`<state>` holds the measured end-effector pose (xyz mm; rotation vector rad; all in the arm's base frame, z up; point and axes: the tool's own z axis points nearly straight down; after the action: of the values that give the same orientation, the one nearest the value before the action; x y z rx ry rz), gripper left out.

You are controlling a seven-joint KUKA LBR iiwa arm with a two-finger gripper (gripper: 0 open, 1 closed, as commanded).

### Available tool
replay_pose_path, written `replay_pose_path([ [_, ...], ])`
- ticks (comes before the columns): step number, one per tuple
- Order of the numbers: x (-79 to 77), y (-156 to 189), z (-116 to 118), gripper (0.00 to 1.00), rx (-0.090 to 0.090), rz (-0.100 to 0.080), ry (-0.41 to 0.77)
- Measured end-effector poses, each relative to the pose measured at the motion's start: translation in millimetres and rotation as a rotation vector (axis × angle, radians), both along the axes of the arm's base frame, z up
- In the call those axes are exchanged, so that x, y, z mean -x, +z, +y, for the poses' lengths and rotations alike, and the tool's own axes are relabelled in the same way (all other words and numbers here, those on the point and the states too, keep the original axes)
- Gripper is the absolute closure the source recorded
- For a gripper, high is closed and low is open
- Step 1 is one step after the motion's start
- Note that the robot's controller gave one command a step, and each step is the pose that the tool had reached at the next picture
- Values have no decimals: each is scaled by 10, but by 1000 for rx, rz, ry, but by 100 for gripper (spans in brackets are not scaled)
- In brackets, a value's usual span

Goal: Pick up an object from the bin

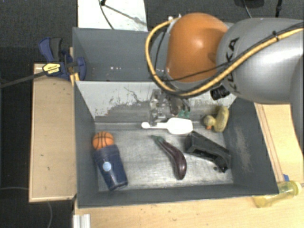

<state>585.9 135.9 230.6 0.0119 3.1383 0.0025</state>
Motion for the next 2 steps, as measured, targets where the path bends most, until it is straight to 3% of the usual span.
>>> replay_pose_path([
  [1, -2, -8, -1, 100, 0, 0, 2],
  [2, 182, -369, -38, 100, 2, 6, 165],
])
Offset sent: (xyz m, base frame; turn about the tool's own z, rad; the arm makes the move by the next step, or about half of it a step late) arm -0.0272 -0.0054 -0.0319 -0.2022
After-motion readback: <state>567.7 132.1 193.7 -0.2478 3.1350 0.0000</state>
